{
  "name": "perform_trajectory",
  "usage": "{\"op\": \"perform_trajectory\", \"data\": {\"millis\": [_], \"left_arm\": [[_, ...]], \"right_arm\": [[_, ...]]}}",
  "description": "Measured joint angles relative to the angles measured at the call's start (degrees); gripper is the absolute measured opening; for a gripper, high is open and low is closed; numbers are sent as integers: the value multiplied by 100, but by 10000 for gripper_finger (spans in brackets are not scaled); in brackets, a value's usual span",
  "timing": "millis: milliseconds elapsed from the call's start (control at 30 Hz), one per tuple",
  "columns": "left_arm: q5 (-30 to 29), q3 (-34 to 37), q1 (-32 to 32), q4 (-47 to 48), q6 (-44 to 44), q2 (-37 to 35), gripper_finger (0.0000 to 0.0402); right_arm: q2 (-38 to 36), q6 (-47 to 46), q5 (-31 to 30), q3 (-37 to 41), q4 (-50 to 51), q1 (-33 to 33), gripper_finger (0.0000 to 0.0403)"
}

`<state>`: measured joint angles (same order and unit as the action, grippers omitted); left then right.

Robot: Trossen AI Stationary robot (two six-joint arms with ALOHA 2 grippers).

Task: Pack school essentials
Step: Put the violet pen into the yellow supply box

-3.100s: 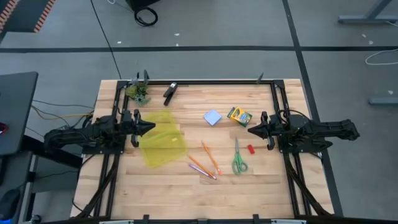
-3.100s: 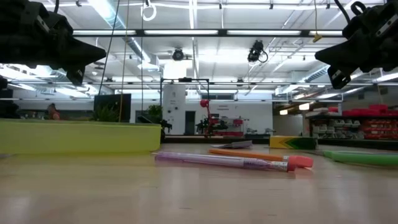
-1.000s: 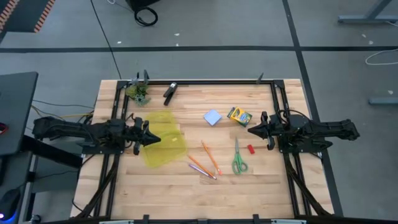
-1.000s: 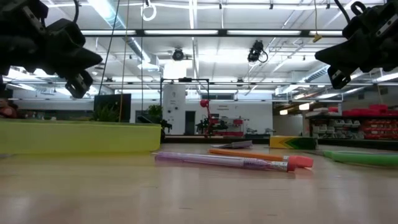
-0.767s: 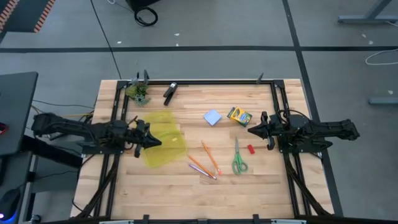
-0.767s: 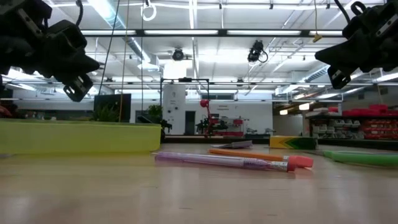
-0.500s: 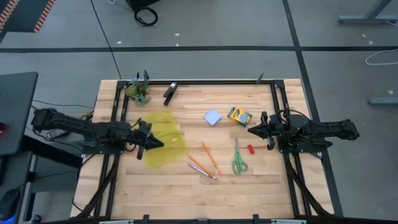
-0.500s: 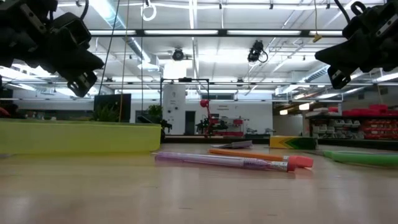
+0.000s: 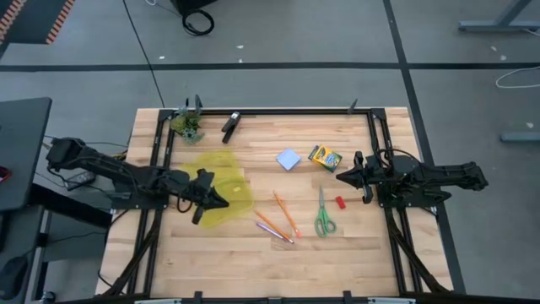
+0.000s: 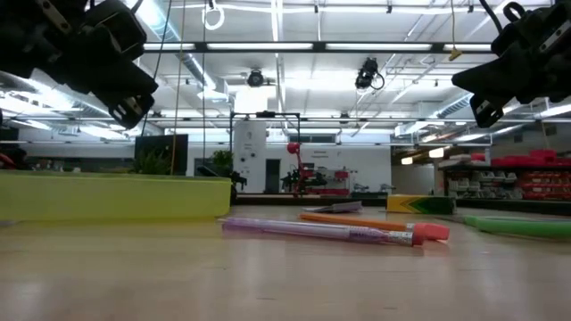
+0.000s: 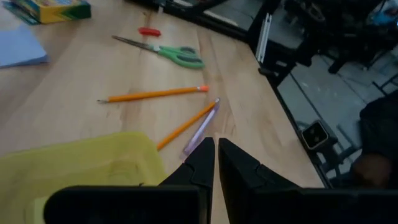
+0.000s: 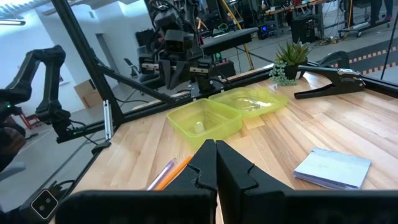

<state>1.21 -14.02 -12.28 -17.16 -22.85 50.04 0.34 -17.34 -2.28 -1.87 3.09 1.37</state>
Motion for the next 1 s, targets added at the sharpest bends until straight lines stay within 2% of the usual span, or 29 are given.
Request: {"op": "perform_trajectory", "data": {"millis": [600,1000], "left_arm": [[14,-1080,-213,43,441,1914,54],[321,-1781,-211,241,557,2903,67]], "right_arm": [[0,0,0,0,0,0,7],[0,0,0,0,0,0,6]]}}
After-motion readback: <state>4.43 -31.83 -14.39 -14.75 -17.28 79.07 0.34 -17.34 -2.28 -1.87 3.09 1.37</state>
